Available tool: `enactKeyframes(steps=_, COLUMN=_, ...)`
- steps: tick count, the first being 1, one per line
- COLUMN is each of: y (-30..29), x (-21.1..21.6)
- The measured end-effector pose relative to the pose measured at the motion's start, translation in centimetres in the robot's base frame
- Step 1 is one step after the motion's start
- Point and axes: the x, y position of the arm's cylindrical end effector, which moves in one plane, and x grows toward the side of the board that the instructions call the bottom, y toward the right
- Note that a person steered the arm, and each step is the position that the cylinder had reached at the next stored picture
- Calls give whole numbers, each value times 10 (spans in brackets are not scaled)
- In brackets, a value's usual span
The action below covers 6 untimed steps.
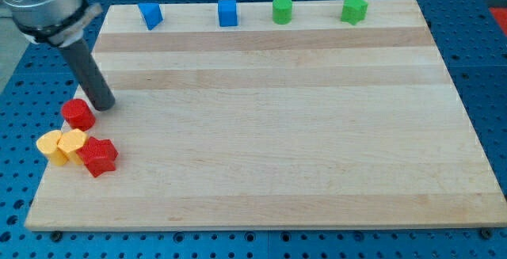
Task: Push the blue cube close to the blue triangle
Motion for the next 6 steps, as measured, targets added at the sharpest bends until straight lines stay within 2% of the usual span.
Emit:
enactKeyframes(steps=1, y=4, x=-5)
enactKeyframes(steps=2, y=4, x=-32)
enactKeyframes(steps=5, y=15, x=-43)
enactKeyframes(steps=6, y=118, x=-99)
